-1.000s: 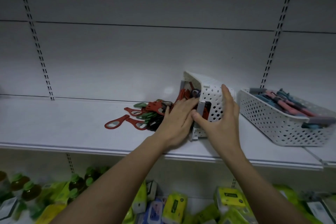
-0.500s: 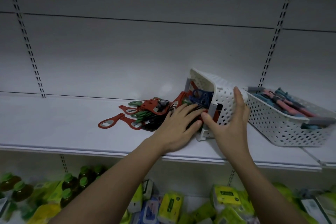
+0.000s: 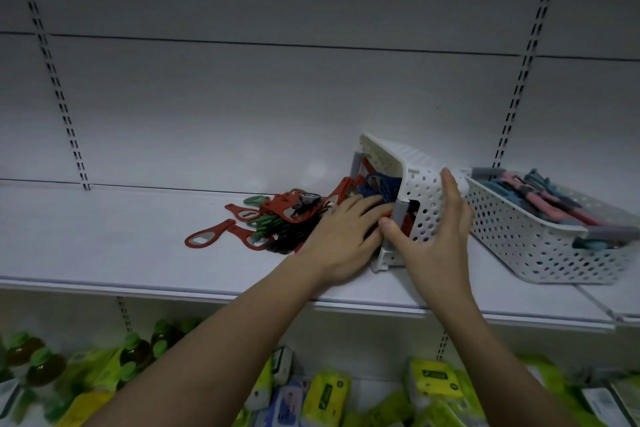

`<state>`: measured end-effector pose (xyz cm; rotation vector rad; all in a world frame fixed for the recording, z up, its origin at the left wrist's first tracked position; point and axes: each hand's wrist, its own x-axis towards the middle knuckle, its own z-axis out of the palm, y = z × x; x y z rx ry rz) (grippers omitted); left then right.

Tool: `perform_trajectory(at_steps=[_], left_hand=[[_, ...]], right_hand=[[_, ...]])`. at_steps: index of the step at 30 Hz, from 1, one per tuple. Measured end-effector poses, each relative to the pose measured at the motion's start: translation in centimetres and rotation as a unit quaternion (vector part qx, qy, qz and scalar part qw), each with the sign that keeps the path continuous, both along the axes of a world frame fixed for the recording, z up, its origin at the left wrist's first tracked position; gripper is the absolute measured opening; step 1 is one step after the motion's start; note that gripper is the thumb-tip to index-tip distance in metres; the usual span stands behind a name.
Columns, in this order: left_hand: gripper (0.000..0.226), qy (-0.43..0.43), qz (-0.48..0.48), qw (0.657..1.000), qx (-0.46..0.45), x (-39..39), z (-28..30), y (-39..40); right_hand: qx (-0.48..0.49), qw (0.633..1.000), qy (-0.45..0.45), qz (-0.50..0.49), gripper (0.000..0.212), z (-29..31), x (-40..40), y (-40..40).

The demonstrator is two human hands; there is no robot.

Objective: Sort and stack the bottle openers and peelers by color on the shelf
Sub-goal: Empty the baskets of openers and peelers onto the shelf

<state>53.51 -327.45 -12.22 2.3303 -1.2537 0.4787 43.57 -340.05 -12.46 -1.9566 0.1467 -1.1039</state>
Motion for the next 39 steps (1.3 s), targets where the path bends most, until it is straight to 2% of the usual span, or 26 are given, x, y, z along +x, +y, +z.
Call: perform_trajectory(at_steps=[6,9,12,15,17,19,25,34,39], left_hand=[[0.040,0.004,0.006,1.000,-0.024,1.7,-0.2,2.4],[0.034,0.033,0.055,0.998,-0.025,3.2,-0.8,4.8],[0.040,0.009,0.094,0.996,-0.003,3.5,-1.2,5.8],[0.046,-0.030,0.061,0.997,-0.023,1.5,-0.5,4.4],[0.050,-0.034,0.032,0.999,0.011,0.1,0.1,2.7],[0.052,-0.018,0.026,0.999,0.043,-0.5,0.1,1.3],[0.049,0.044,0.053,0.996,0.049,-0.1,-0.3,1.0],[0.054,0.104,0.116,0.987,0.048,-1.9,-0.3,-0.8],[0.058,0.090,0.128,0.985,0.069,-1.2,-0.8,-1.6]], right_hand=[[-0.003,1.000,-0.001,0.010,0.100,0.1,-0.2,0.0],[0.003,1.000,0.001,0.013,0.099,0.1,-0.2,0.0],[0.005,1.000,0.000,0.013,0.099,0.0,-0.1,0.0],[0.004,1.000,-0.002,0.011,0.099,0.0,-0.1,0.0],[0.003,1.000,-0.002,0.011,0.099,0.0,-0.2,0.0],[0.006,1.000,-0.004,0.011,0.099,0.0,-0.2,0.0],[-0.003,1.000,0.004,0.002,0.098,0.3,-0.4,-0.1],[-0.094,0.995,0.014,-0.020,0.100,1.9,-0.9,-0.5],[-0.117,0.992,0.021,-0.033,0.101,1.7,-0.9,-1.0]])
